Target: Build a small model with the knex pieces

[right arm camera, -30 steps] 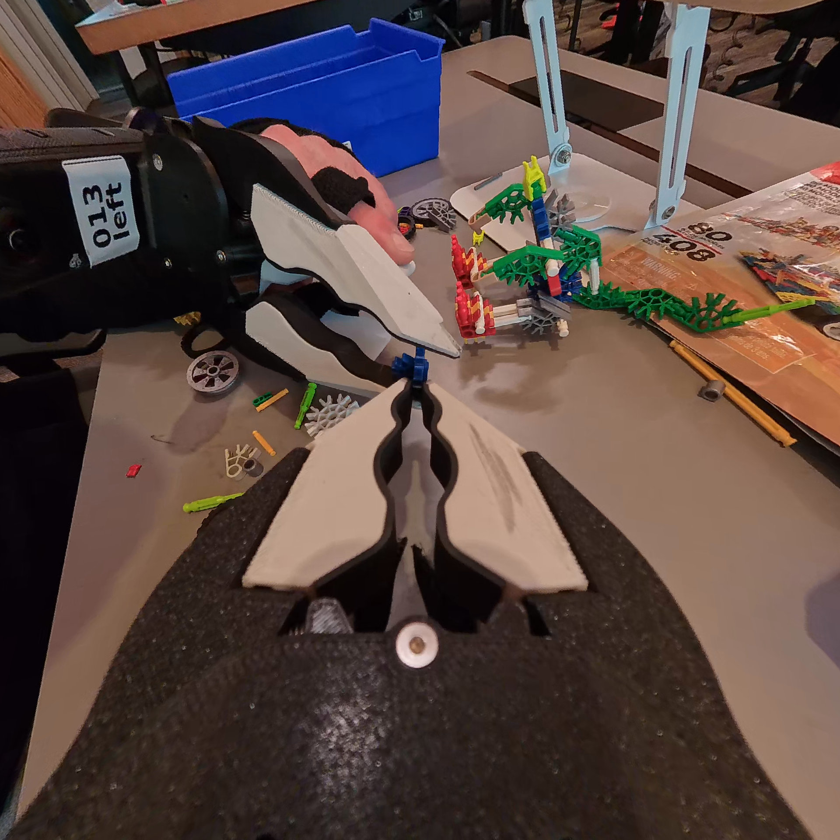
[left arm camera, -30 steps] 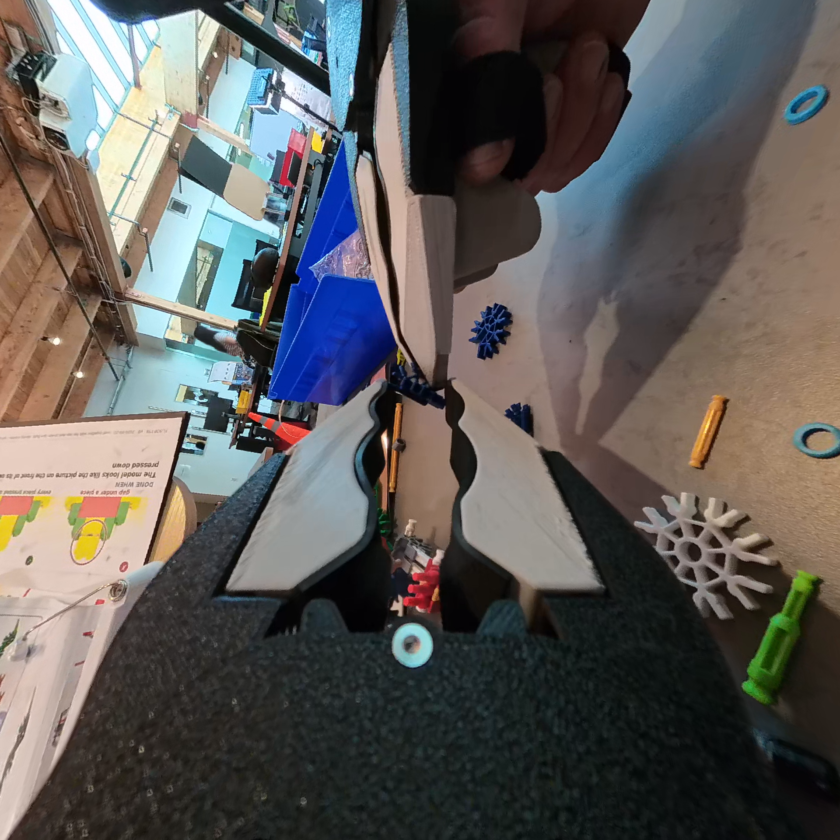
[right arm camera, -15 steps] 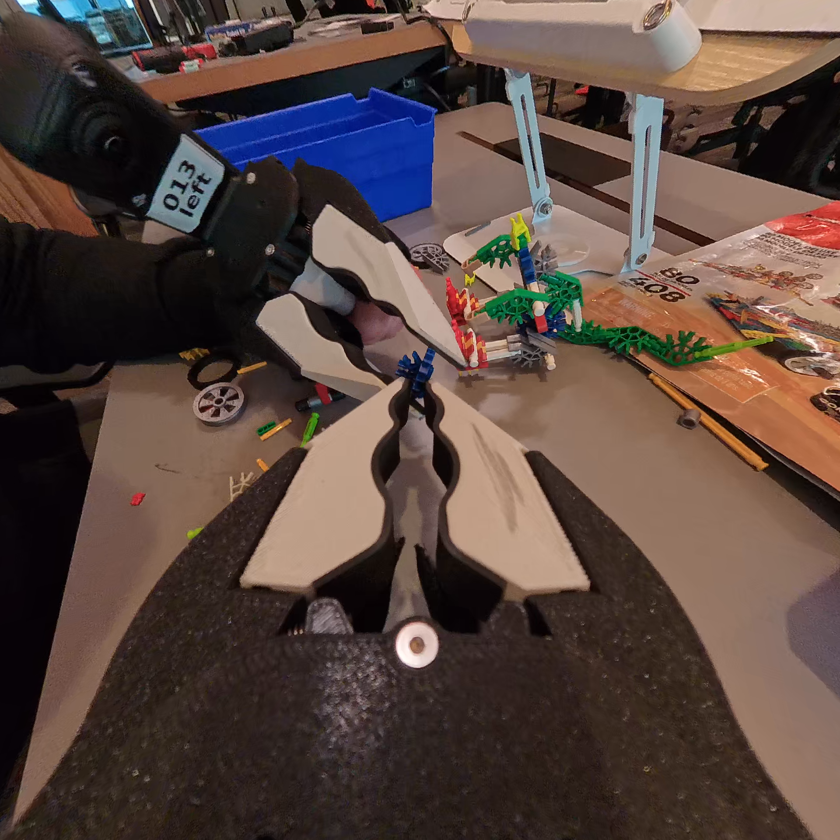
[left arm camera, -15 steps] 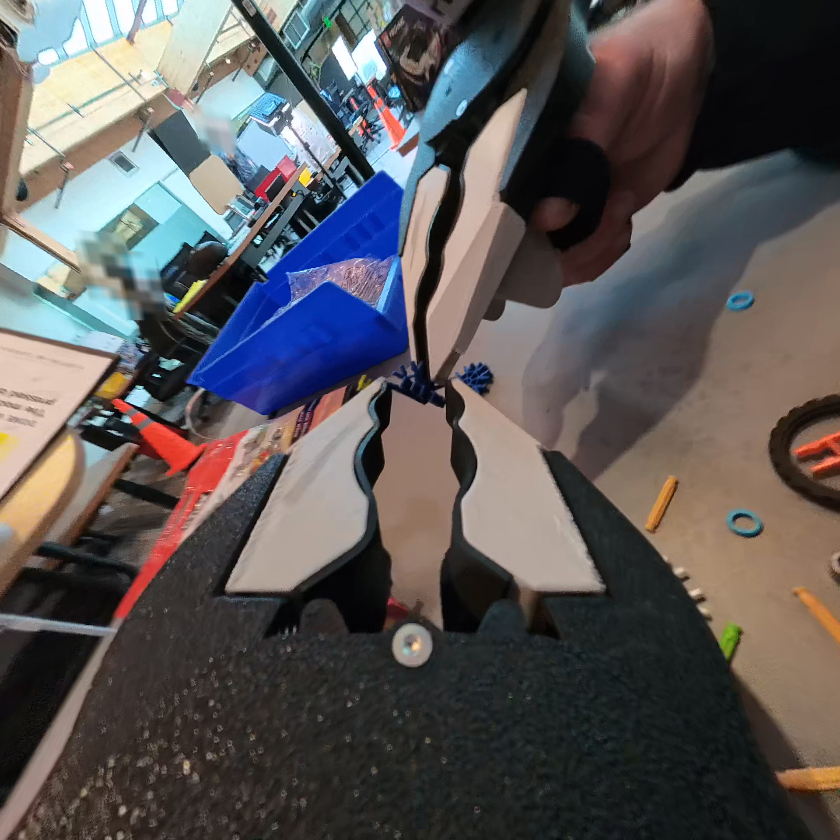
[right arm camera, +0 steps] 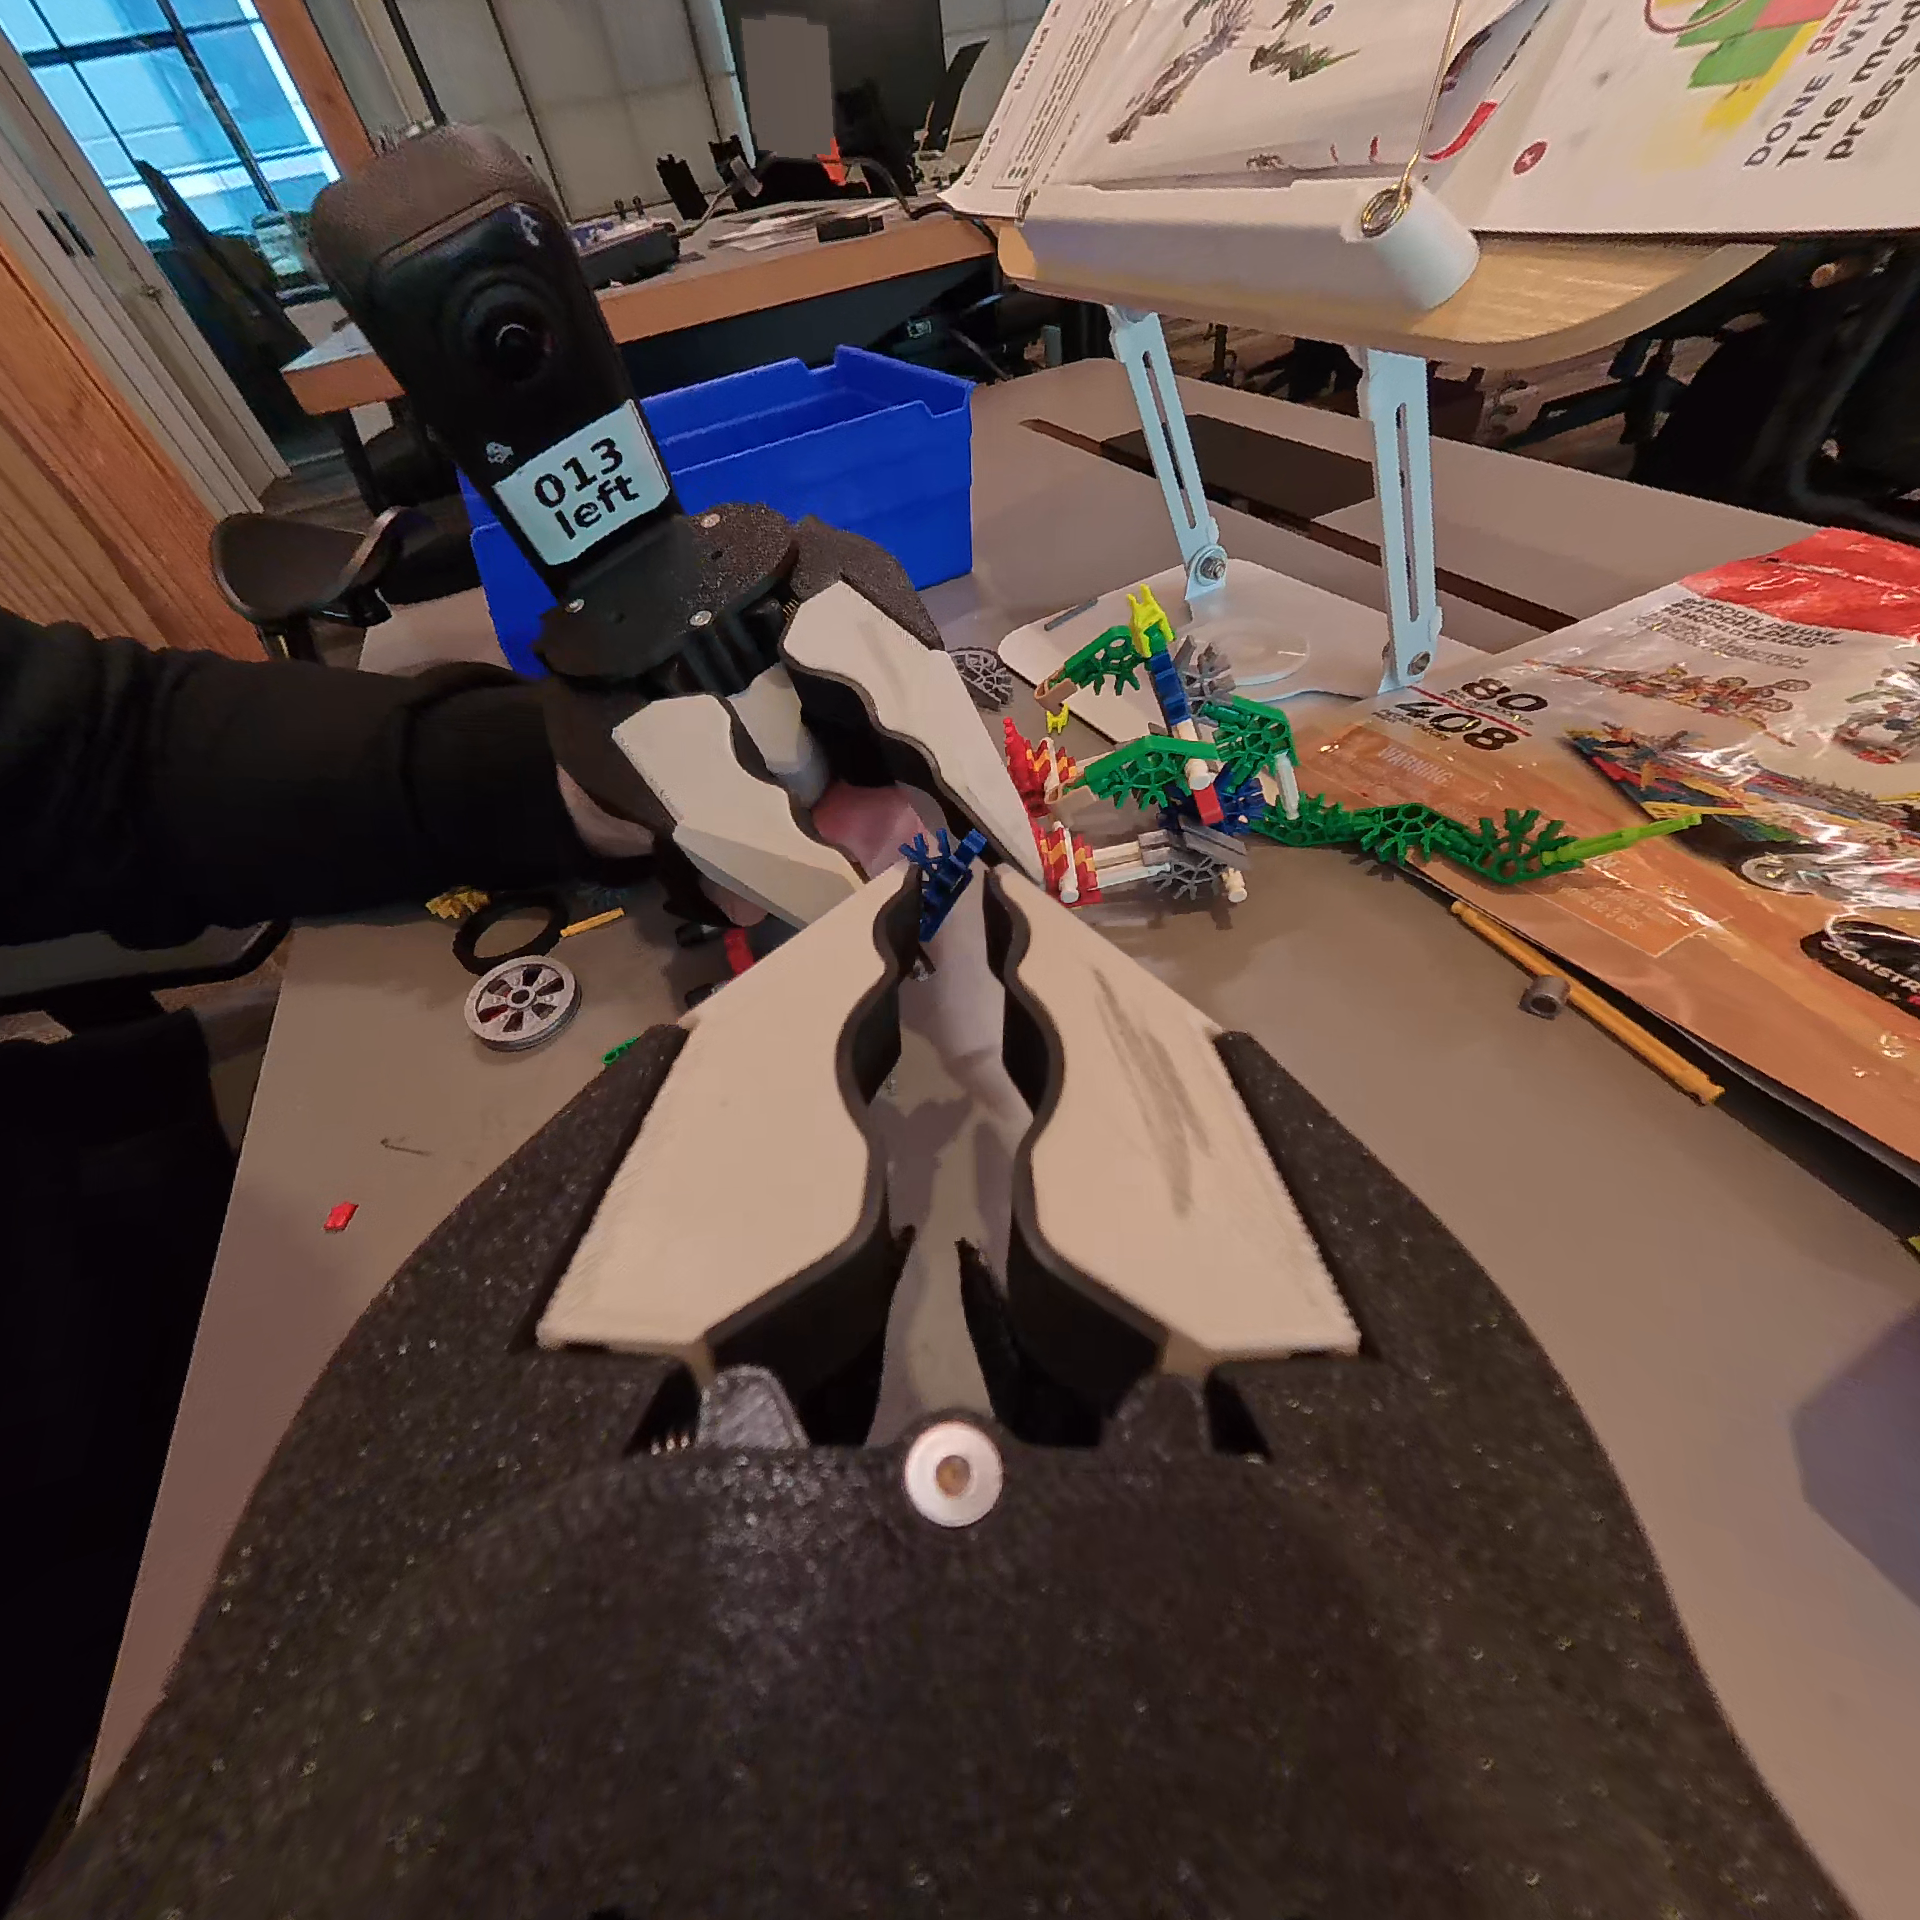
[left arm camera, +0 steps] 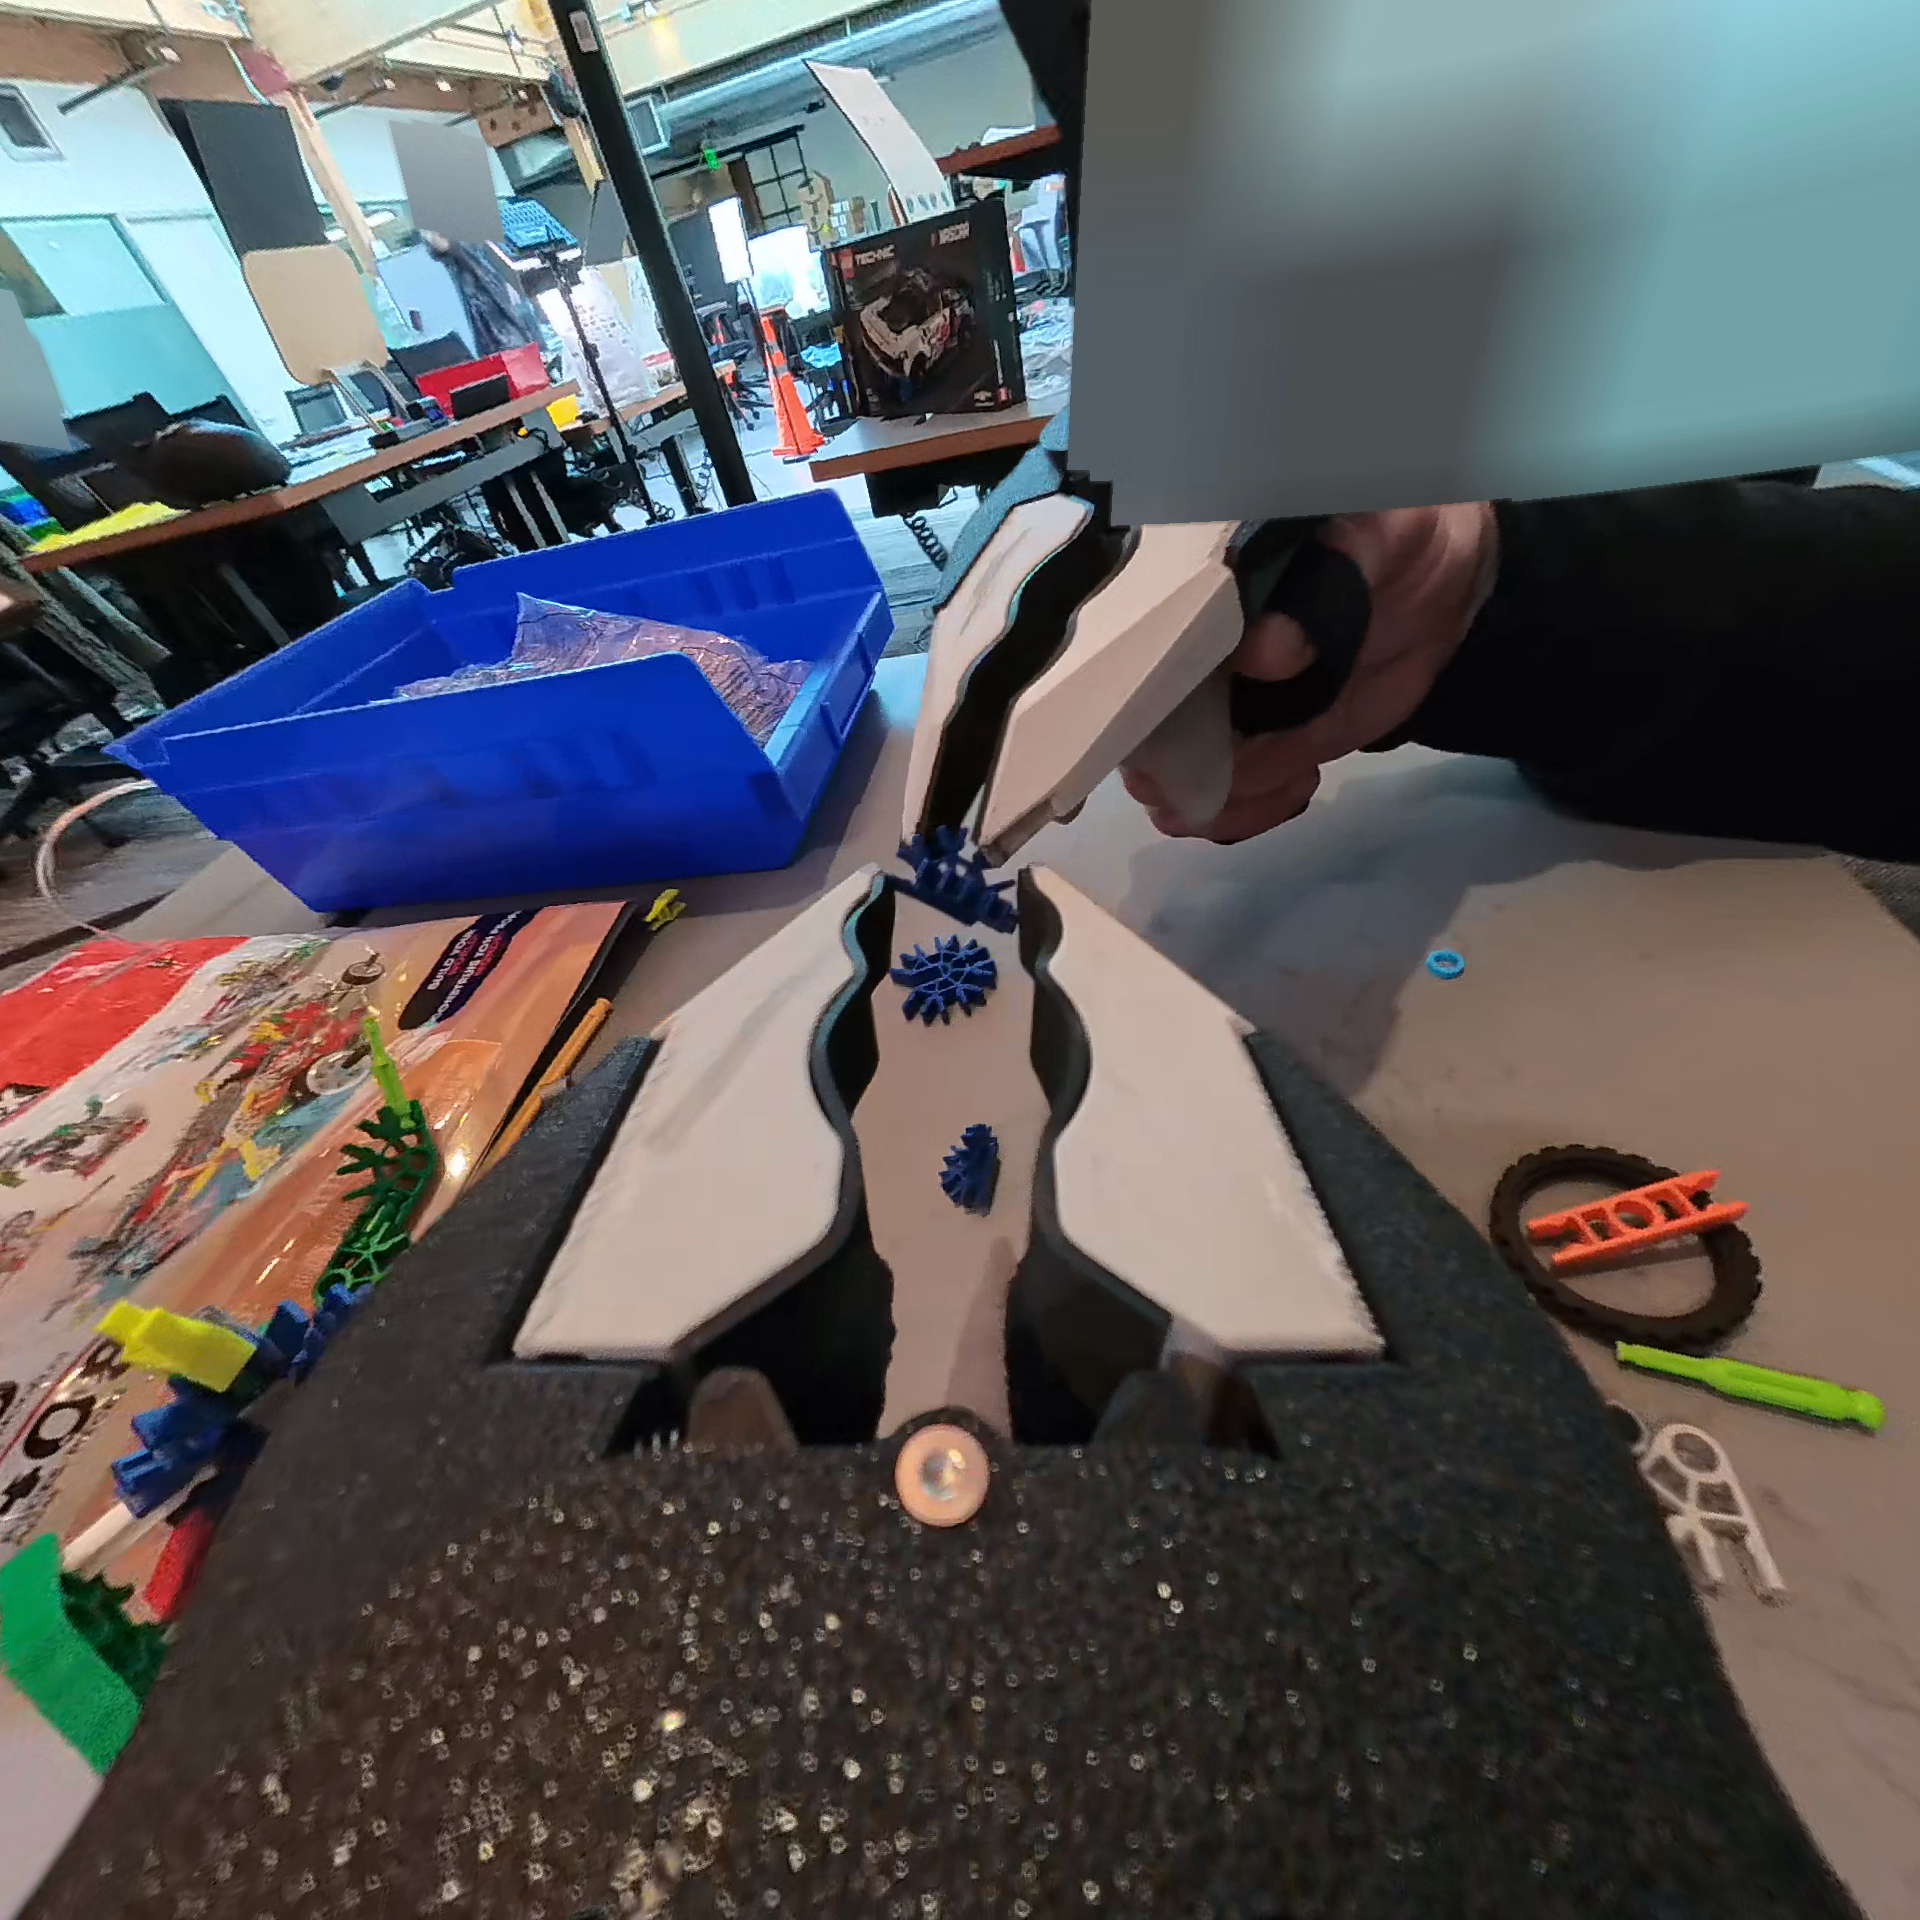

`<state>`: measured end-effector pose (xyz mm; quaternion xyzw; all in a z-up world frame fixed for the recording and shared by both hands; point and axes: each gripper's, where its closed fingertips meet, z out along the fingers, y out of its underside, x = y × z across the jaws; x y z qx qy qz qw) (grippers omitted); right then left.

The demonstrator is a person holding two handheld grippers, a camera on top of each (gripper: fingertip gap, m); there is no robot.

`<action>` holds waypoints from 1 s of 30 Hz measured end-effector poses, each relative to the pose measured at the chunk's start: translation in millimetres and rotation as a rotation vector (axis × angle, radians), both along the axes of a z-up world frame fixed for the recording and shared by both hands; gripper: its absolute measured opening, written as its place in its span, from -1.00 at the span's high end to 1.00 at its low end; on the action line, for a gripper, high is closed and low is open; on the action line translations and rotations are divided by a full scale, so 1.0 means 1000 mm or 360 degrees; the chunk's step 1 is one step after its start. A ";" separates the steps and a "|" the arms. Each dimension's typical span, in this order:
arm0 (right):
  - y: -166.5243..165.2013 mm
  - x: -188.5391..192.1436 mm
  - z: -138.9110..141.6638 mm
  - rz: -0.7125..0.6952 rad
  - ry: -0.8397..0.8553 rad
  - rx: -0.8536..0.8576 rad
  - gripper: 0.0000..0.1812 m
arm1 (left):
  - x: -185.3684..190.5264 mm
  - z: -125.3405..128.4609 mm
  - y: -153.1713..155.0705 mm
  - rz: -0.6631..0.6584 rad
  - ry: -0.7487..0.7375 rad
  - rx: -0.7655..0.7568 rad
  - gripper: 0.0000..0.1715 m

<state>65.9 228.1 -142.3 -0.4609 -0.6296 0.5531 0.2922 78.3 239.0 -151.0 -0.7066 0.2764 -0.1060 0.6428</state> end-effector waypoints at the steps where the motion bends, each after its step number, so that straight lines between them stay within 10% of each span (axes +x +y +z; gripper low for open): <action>1: 0.000 0.000 0.001 -0.0001 0.0006 -0.0003 0.87 | 0.000 0.001 0.000 -0.0010 -0.0023 -0.0005 0.76; 13: -0.003 0.000 0.004 0.0002 0.0057 0.0057 0.82 | 0.001 0.006 -0.003 -0.0070 -0.0142 -0.0019 0.76; 24: -0.001 -0.001 -0.006 -0.0008 -0.0031 0.0048 0.93 | -0.002 -0.006 0.004 0.0193 0.0561 0.0194 0.76; 30: 0.003 -0.004 -0.011 -0.0025 -0.0078 0.0009 0.94 | -0.004 -0.009 0.006 0.0206 0.0567 0.0192 0.72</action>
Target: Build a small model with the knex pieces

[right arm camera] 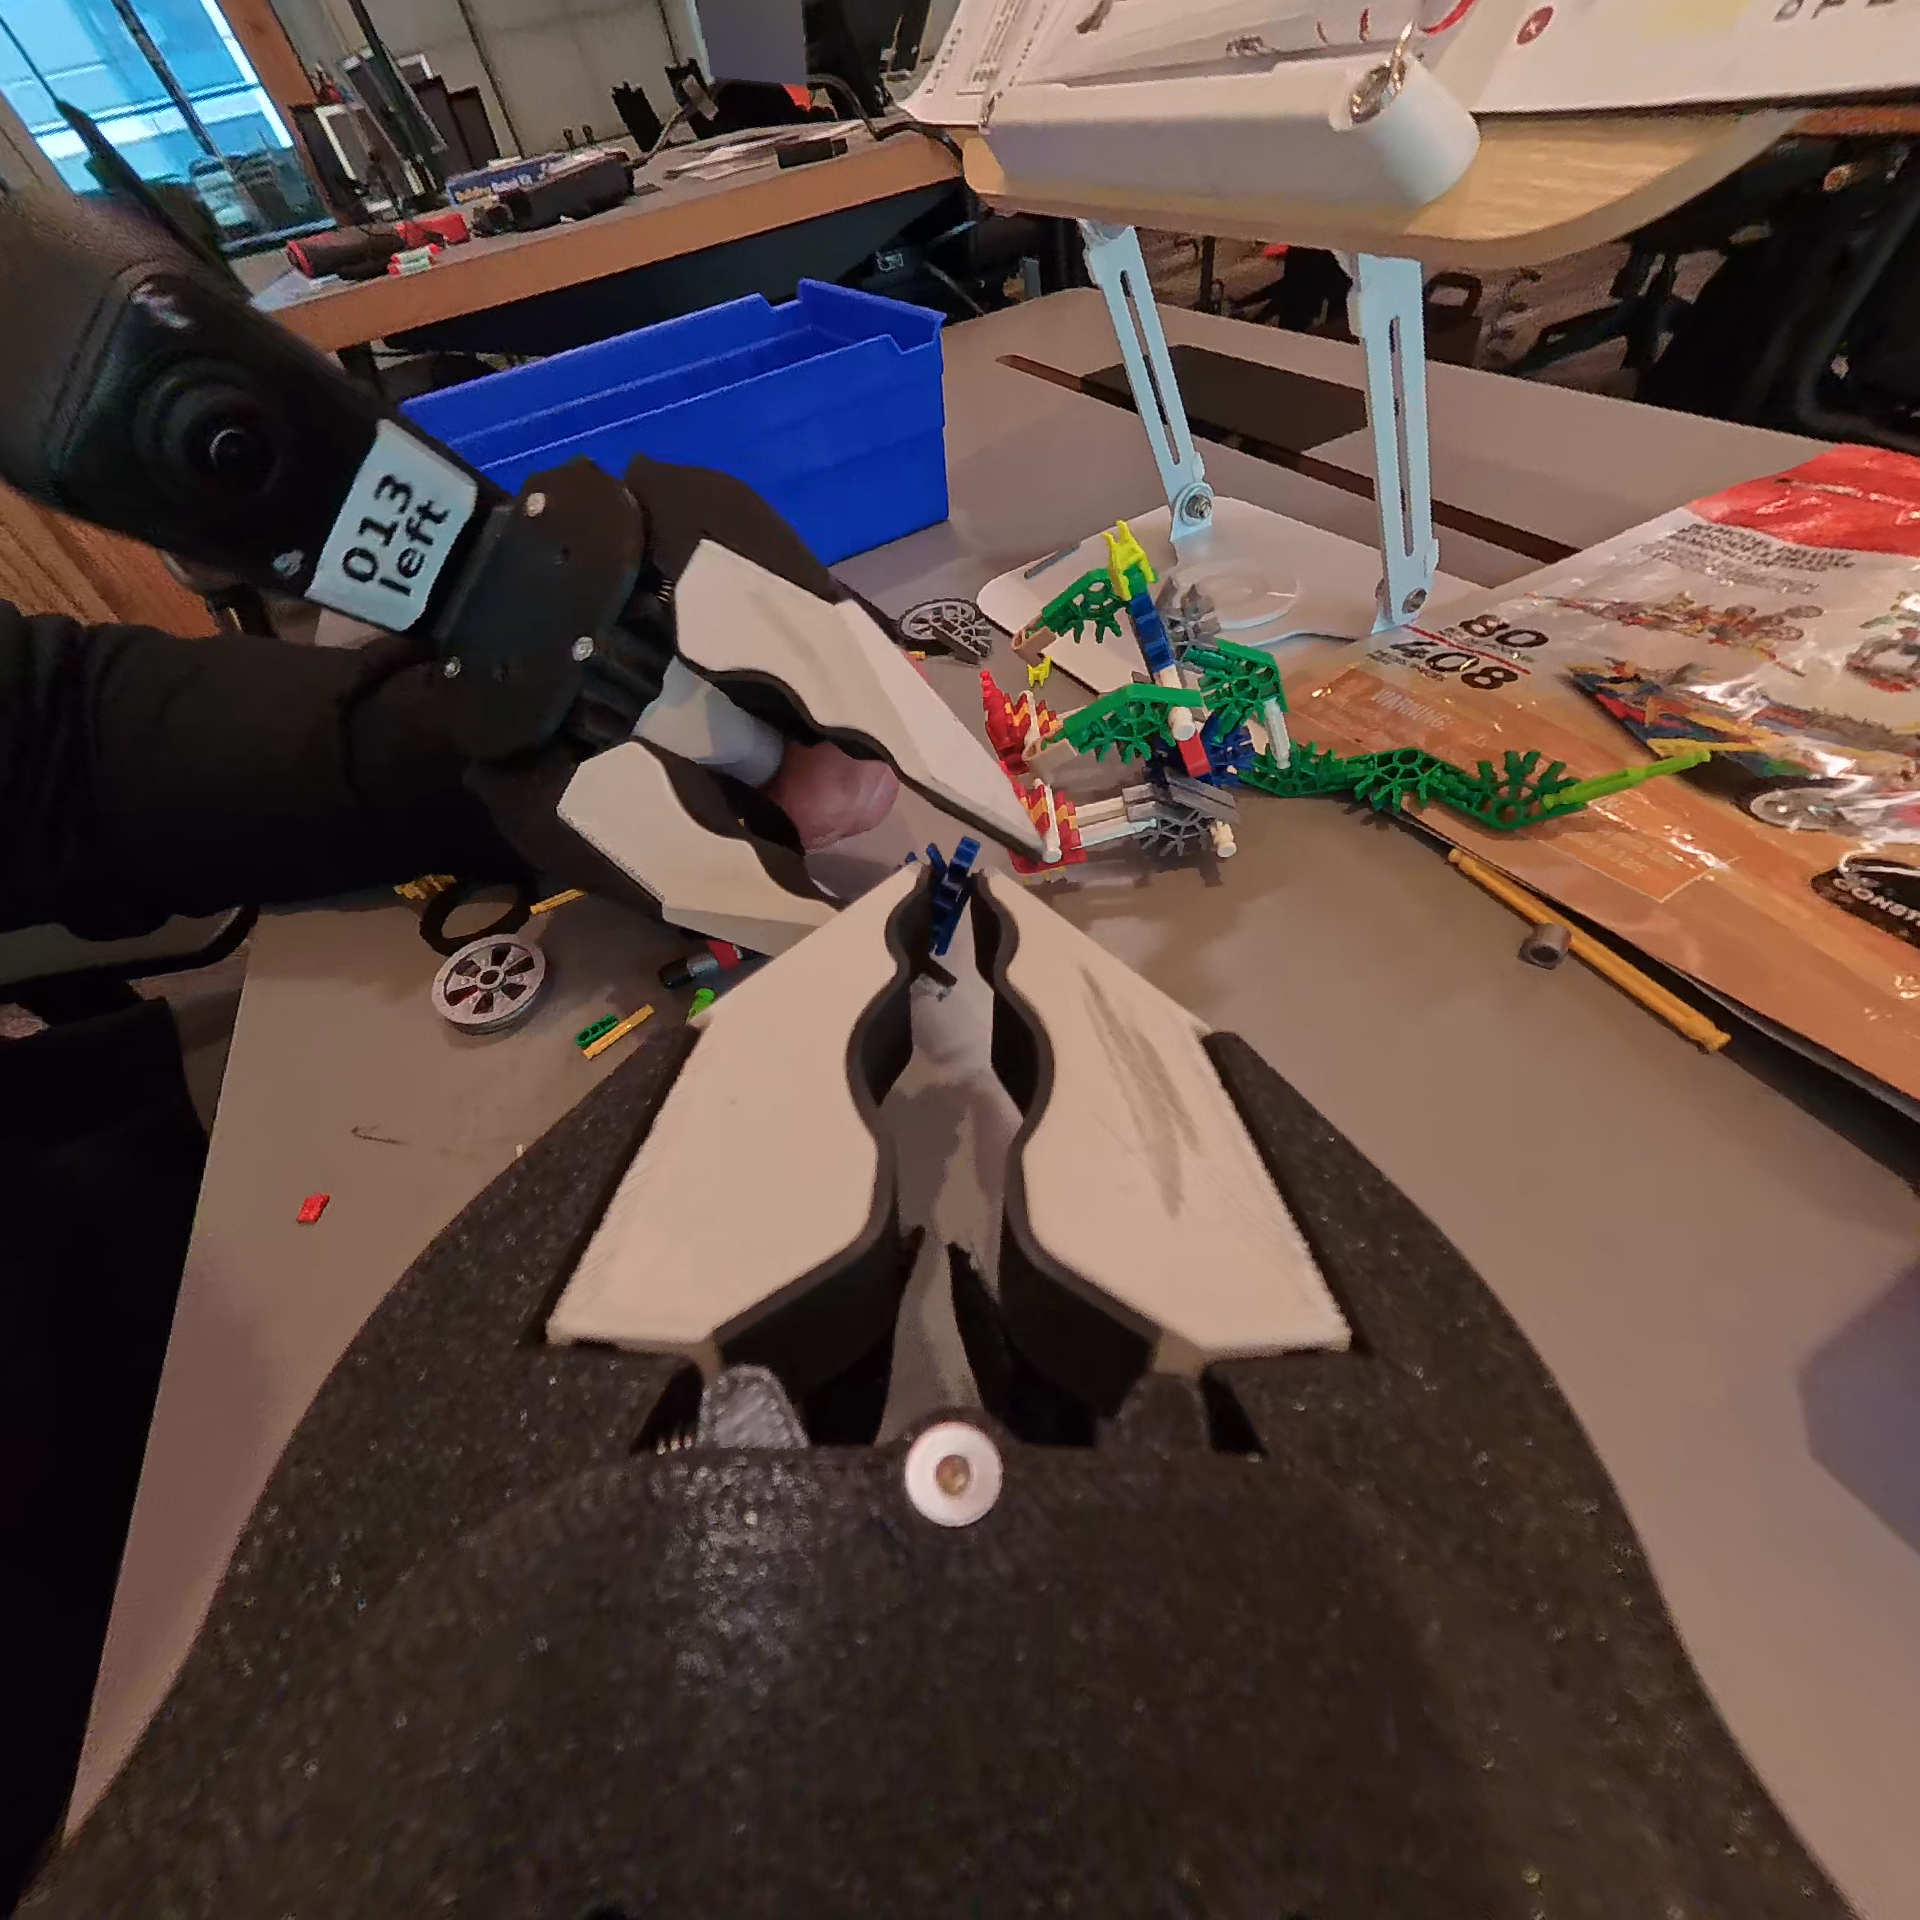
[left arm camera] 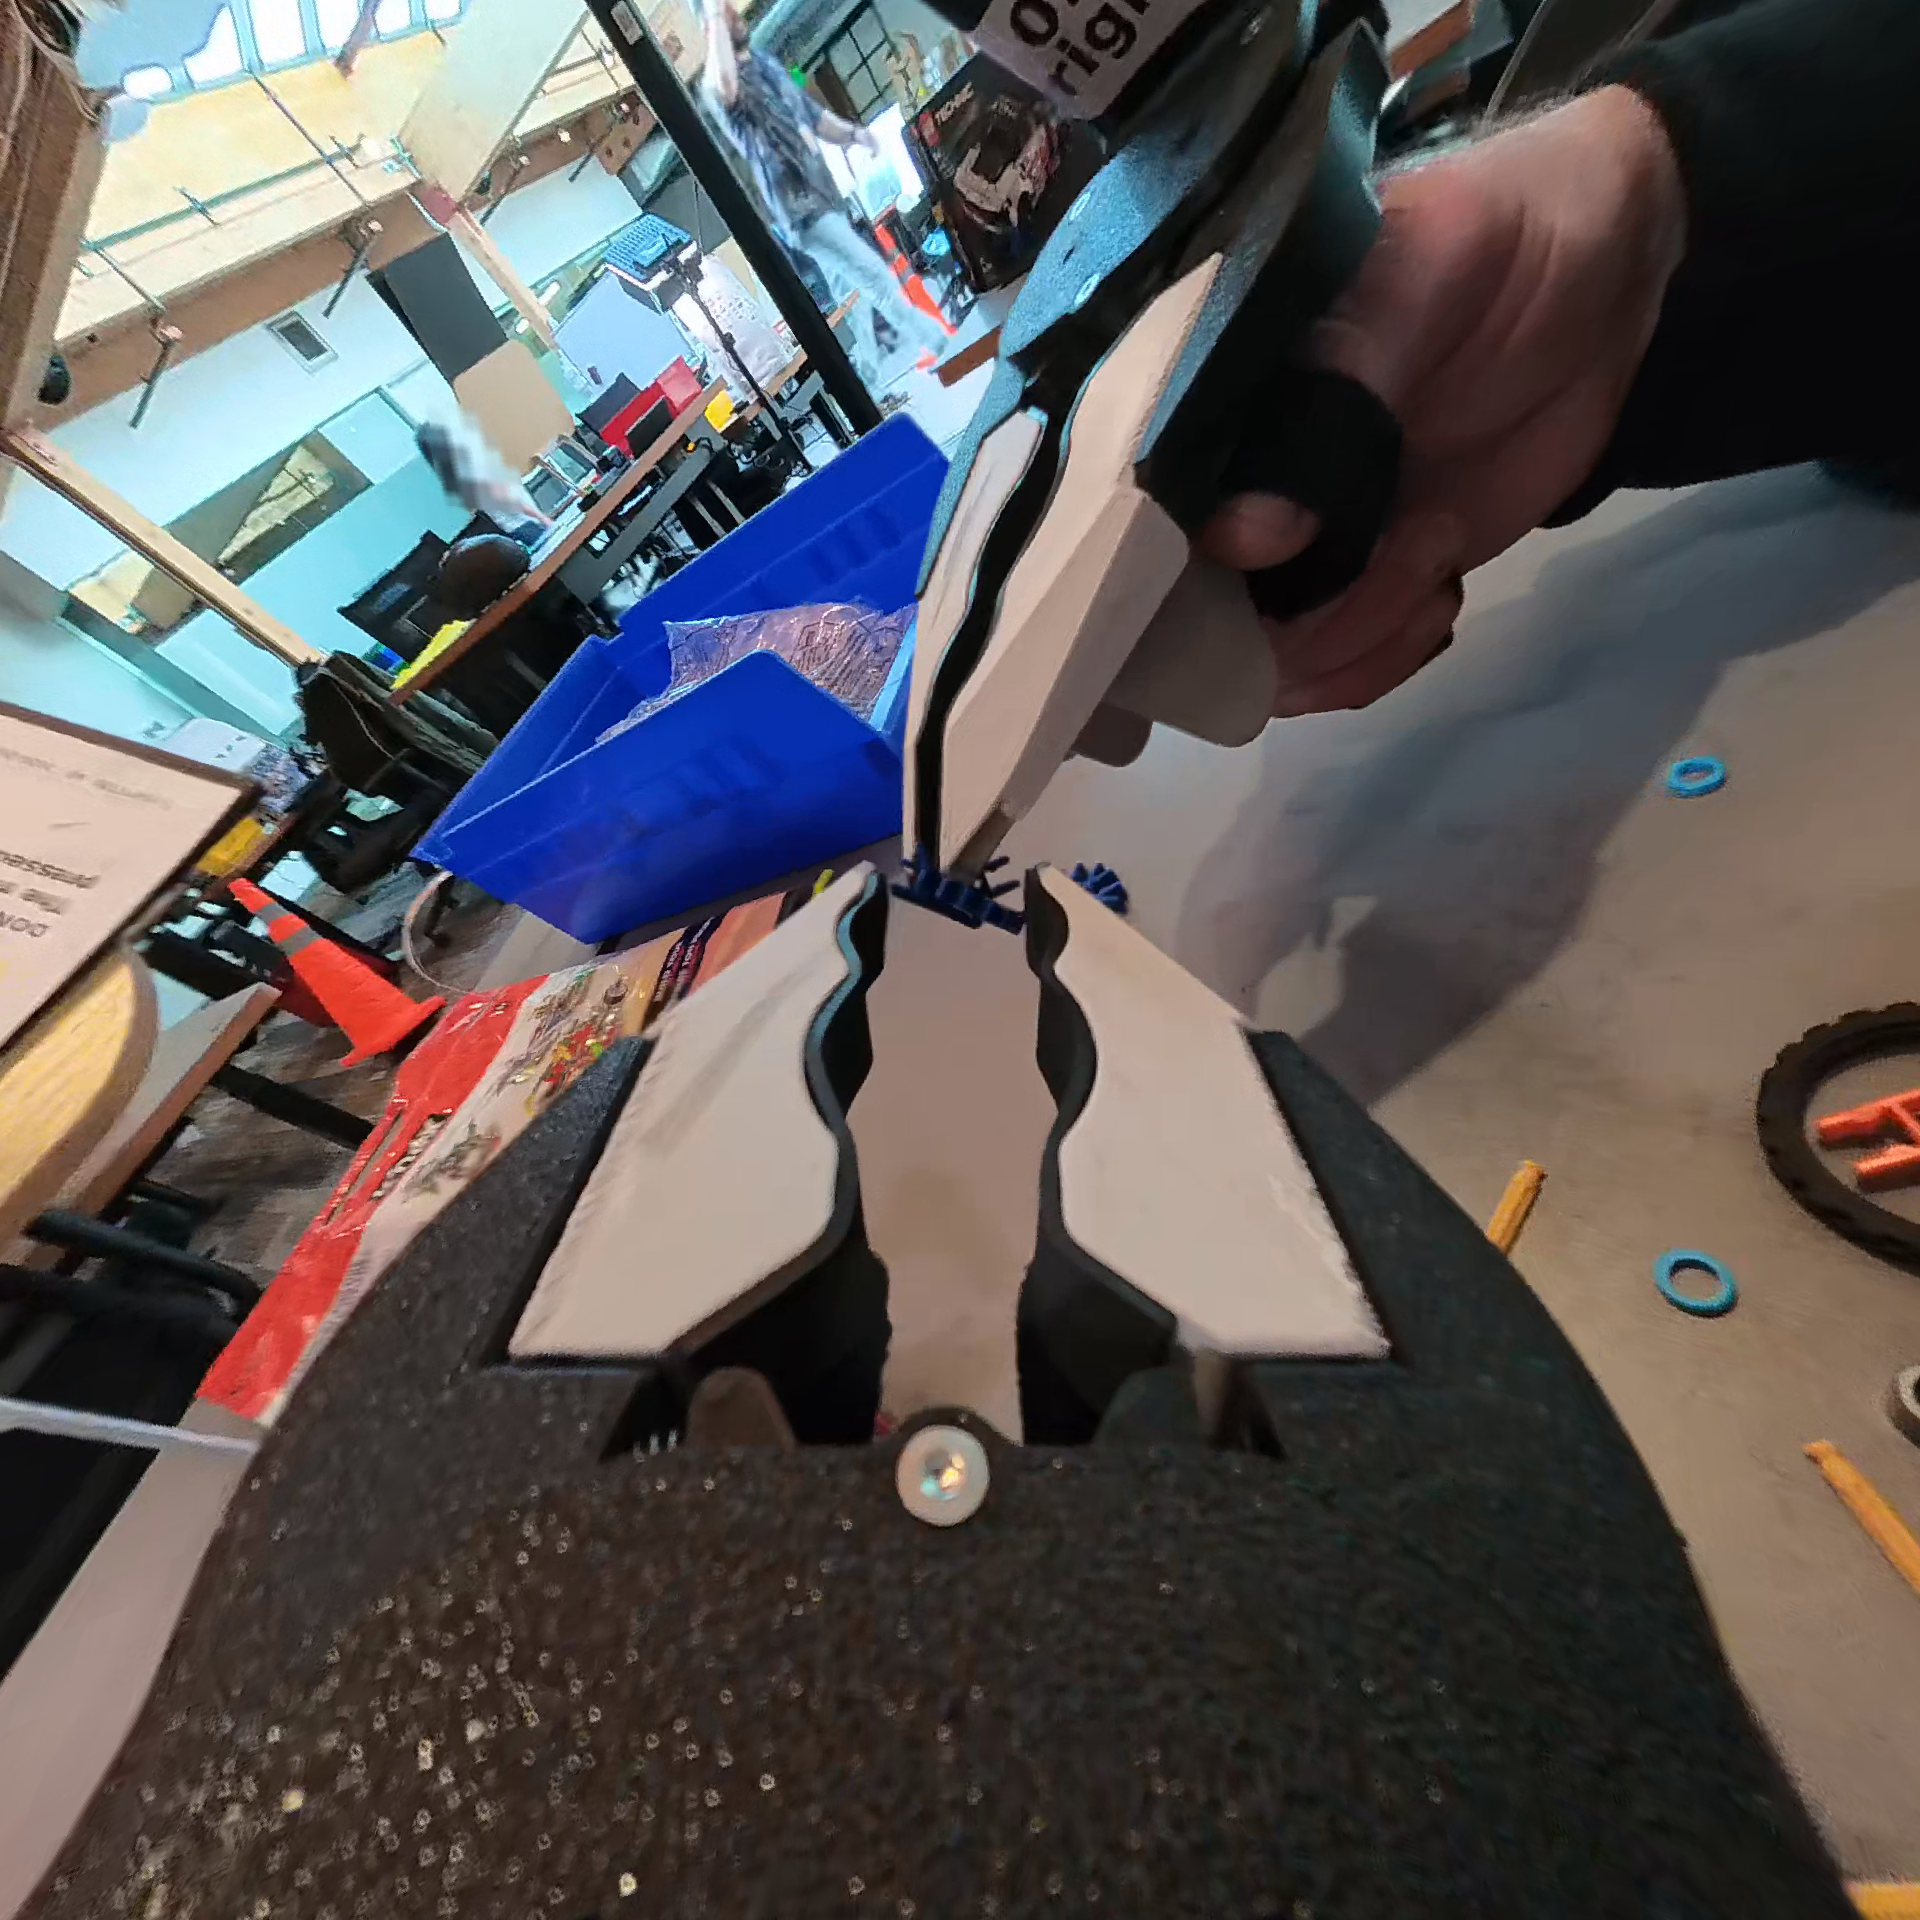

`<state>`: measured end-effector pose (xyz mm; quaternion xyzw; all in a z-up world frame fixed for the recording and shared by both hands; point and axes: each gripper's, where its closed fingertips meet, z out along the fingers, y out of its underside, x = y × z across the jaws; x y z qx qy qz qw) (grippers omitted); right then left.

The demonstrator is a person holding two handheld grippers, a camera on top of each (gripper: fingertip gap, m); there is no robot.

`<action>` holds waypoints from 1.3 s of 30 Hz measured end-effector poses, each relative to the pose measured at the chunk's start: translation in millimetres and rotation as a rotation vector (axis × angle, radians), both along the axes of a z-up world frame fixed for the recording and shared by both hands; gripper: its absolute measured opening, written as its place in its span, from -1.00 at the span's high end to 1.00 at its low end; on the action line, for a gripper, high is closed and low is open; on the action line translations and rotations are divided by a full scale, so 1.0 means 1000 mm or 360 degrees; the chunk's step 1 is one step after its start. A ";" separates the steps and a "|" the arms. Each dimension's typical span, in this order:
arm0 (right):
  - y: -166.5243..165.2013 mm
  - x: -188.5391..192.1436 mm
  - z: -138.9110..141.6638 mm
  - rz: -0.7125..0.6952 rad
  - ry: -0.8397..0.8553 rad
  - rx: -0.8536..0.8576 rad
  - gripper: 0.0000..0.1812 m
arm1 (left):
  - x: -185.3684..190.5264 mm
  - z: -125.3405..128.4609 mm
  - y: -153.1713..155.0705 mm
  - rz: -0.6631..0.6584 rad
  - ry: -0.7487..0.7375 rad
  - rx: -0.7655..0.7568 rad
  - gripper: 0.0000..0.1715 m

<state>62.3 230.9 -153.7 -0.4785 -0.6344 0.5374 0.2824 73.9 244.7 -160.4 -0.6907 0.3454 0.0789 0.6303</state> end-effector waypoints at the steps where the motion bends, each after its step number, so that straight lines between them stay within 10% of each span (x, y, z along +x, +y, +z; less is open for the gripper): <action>1: 0.001 0.000 -0.001 -0.0004 -0.0014 -0.0017 0.94 | -0.002 0.000 0.000 0.0023 0.0052 0.0016 0.70; 21: 0.003 0.000 -0.007 0.0011 -0.0097 -0.0159 0.95 | -0.003 -0.008 0.006 0.0149 0.0504 0.0055 0.74; 39: 0.004 0.001 -0.001 0.0008 -0.0067 -0.0204 0.94 | 0.002 -0.003 0.006 0.0055 0.0095 -0.0105 0.78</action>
